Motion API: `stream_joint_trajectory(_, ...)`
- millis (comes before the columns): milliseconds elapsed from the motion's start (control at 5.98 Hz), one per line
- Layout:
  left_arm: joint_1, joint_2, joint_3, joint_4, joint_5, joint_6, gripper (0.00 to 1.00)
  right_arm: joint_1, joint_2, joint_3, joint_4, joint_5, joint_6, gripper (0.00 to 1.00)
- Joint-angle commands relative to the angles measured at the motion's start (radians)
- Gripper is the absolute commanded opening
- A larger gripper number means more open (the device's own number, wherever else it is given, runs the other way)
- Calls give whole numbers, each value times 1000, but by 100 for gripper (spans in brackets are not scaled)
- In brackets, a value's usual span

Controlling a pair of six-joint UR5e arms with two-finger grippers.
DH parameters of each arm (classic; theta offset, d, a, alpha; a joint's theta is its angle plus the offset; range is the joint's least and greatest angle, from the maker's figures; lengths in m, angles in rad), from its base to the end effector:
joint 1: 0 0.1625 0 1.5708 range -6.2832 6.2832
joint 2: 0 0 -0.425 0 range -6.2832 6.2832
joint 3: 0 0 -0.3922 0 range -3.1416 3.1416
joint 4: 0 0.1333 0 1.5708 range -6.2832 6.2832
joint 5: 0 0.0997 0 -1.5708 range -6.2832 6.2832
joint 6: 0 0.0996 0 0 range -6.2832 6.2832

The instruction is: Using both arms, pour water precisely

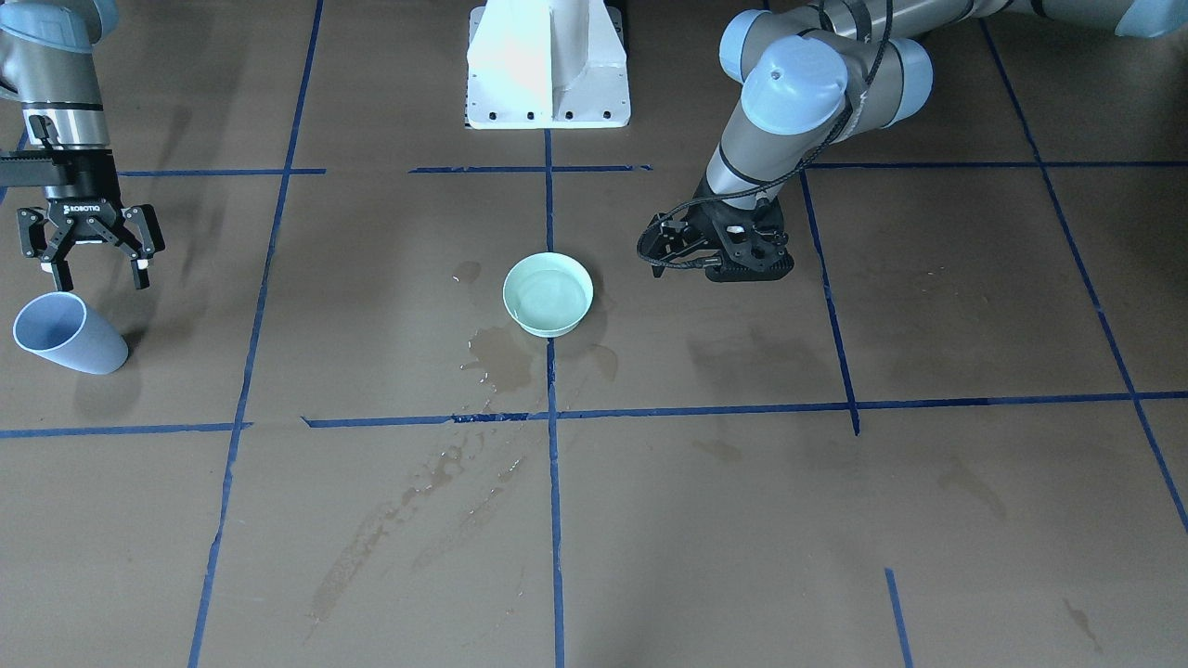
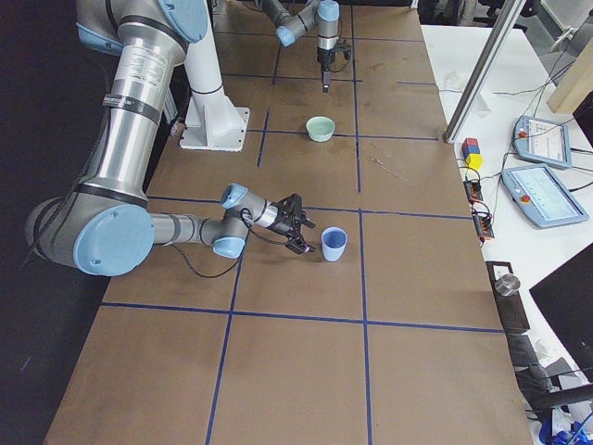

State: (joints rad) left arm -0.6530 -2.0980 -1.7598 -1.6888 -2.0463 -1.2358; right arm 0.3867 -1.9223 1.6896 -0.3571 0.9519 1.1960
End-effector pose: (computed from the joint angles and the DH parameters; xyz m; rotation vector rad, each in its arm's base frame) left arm 0.4568 -0.4599 0.2579 -0.0060 0.9311 -0.0964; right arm -0.2597 -0.3121 0.6142 0.8799 -0.6697 0.3139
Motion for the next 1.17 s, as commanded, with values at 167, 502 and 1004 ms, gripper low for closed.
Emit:
stream_joint_trajectory(167,3,1,-1,0,2,-2,100,-3,110,-134,40,-116,-4,100)
stream_joint_trajectory(502,4,1,-1,0,2,-2,100,1,109,-140,41,-142,-13,100)
stream_joint_trajectory(1004,6,1,-1,0,2,-2,100,9,114,-179,76,-166,-16,100)
